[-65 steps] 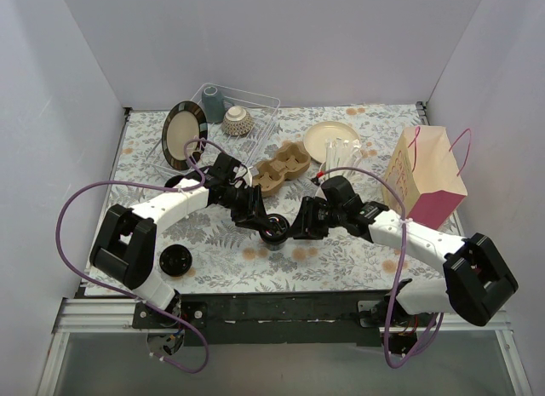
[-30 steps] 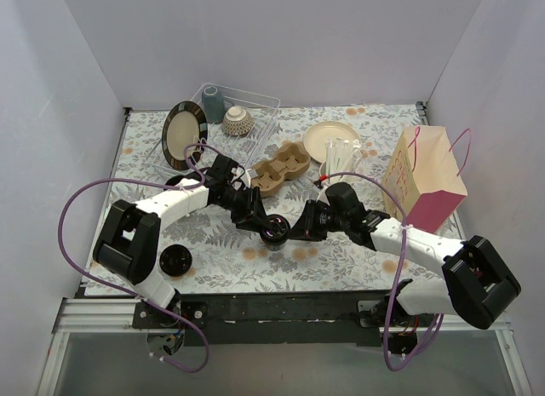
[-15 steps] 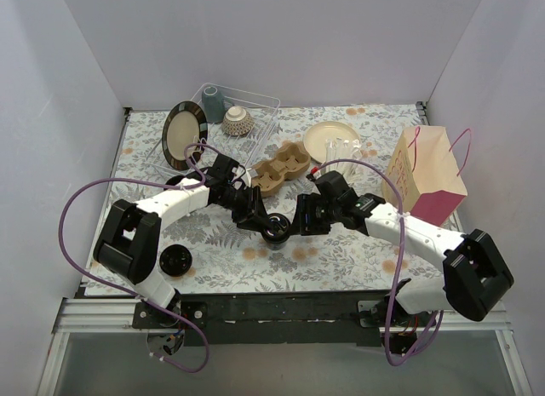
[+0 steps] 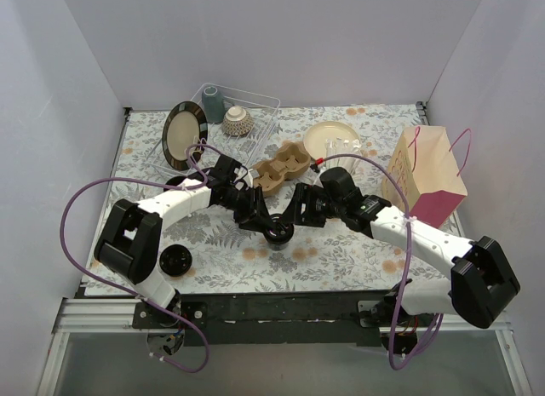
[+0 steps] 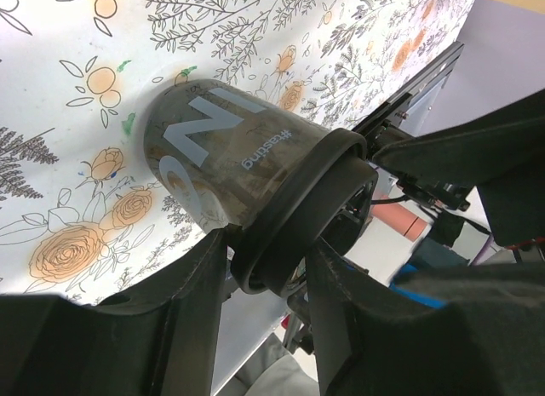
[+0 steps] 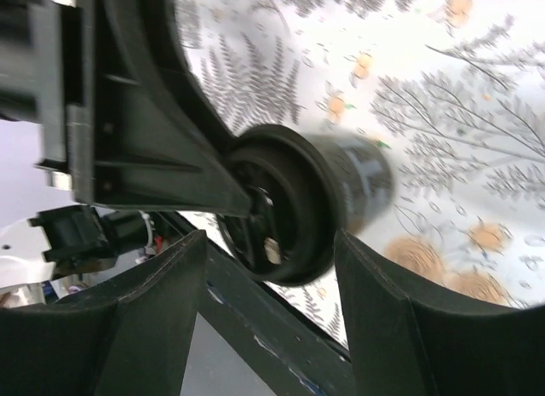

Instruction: Pack the takeout coffee

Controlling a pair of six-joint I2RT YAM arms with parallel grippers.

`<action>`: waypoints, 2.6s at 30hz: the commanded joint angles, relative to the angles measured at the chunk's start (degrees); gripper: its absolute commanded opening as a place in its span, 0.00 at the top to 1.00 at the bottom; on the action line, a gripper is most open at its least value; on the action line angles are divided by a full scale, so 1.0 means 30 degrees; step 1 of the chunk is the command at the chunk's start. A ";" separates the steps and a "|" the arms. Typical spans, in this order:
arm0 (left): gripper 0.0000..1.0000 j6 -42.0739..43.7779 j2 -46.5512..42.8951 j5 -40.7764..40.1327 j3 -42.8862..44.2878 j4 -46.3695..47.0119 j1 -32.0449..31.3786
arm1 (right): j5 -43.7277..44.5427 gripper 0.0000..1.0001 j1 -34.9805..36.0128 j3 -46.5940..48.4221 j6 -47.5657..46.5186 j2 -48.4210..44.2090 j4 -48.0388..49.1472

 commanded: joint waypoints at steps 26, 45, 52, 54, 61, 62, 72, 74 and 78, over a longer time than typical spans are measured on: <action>0.67 -0.0142 0.1546 -0.5682 -0.2129 -0.2886 -0.0545 | 0.2624 0.30 0.0722 0.1921 -0.0684 0.0125 -0.2423; 0.67 -0.1691 0.0114 -0.4923 -0.3154 -0.2067 -0.0545 | 0.0954 0.37 0.0839 0.0077 -0.0420 0.2290 0.0651; 0.67 -0.3247 -0.1440 -0.4159 -0.4590 -0.0779 -0.0545 | 0.0428 0.46 0.0839 0.0166 -0.1737 0.2908 0.0654; 0.66 -0.3306 -0.1501 -0.4188 -0.4737 -0.0777 -0.0545 | 0.0166 0.48 0.0810 0.0137 -0.2820 0.3025 0.0331; 0.63 -0.3365 -0.1385 -0.3808 -0.4212 -0.0455 -0.0545 | -0.3085 0.48 0.0195 0.0105 -0.6277 0.4166 -0.0108; 0.62 -0.3220 -0.1268 -0.3691 -0.4065 -0.0484 -0.0545 | -0.3494 0.48 0.0108 0.0281 -0.7063 0.4603 -0.0545; 0.50 0.1085 -0.0328 -0.2228 0.0212 -0.3147 0.1414 | -0.5636 0.49 -0.0303 0.1748 -0.9646 0.6892 -0.2392; 0.47 0.1759 -0.0533 -0.1555 0.0302 -0.3180 0.1710 | -0.5812 0.49 -0.0362 0.1748 -1.0057 0.7039 -0.2628; 0.45 0.3575 -0.1206 0.0348 -0.0078 -0.2597 0.1828 | -0.6135 0.49 -0.0537 0.1777 -1.0908 0.7273 -0.3097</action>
